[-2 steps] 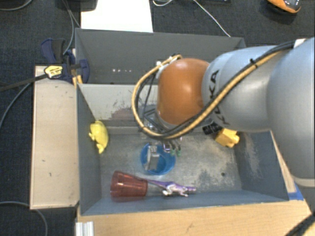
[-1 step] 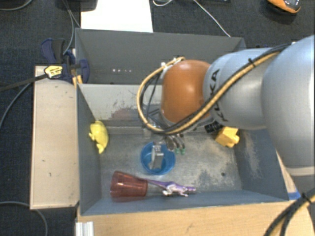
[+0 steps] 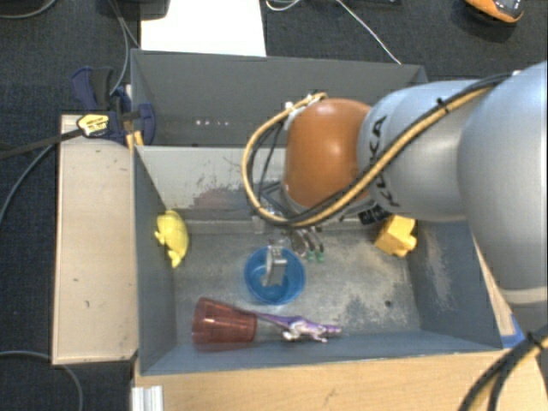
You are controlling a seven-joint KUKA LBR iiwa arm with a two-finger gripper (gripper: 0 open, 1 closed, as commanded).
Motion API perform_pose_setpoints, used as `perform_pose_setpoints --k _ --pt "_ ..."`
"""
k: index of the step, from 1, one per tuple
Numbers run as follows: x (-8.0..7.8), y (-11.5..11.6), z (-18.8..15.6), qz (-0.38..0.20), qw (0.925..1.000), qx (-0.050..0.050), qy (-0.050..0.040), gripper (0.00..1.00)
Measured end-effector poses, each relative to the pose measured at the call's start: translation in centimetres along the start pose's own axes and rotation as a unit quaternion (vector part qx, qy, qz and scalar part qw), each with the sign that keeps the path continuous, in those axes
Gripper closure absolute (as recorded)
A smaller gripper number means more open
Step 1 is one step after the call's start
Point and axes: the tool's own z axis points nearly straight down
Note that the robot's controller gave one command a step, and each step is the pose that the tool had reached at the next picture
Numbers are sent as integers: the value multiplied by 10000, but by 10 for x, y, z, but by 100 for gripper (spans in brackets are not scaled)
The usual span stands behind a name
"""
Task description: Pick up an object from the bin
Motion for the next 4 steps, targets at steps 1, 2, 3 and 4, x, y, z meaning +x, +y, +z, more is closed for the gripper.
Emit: perform_pose_setpoints --k 1,2,3,4 --pt "-2 -14 57 438 9990 15 76 100" --pt "-2 -14 57 451 9990 14 76 100" --pt "-2 -14 57 464 9989 13 76 100" --pt "-2 -14 57 475 9988 13 76 100"
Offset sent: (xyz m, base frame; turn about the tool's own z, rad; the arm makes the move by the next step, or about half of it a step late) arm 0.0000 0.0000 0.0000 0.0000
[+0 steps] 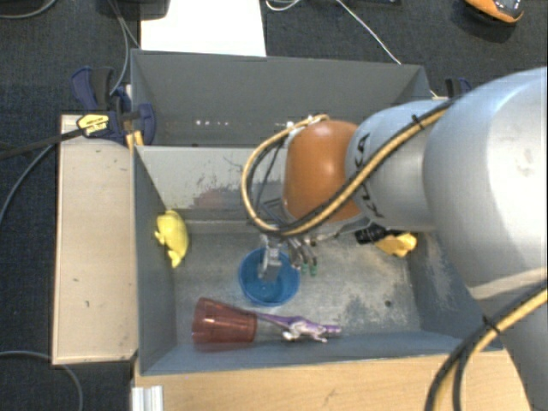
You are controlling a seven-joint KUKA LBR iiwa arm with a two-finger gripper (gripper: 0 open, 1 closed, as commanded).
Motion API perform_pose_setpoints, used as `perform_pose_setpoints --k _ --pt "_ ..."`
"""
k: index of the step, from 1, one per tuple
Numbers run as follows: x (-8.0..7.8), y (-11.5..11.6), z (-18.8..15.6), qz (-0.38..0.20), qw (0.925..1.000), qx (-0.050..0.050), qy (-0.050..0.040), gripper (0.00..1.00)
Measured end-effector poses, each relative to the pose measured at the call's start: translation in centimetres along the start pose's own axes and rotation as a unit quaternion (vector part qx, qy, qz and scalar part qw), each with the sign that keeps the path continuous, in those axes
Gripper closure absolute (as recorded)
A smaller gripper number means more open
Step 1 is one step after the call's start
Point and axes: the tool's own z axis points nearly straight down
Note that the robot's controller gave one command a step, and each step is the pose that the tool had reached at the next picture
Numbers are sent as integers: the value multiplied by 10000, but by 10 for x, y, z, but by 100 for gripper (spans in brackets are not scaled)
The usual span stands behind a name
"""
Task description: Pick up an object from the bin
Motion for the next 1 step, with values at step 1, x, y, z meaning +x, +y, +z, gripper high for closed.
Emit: perform_pose_setpoints --k 1 --pt "0 0 0 13 10000 0 0 100"
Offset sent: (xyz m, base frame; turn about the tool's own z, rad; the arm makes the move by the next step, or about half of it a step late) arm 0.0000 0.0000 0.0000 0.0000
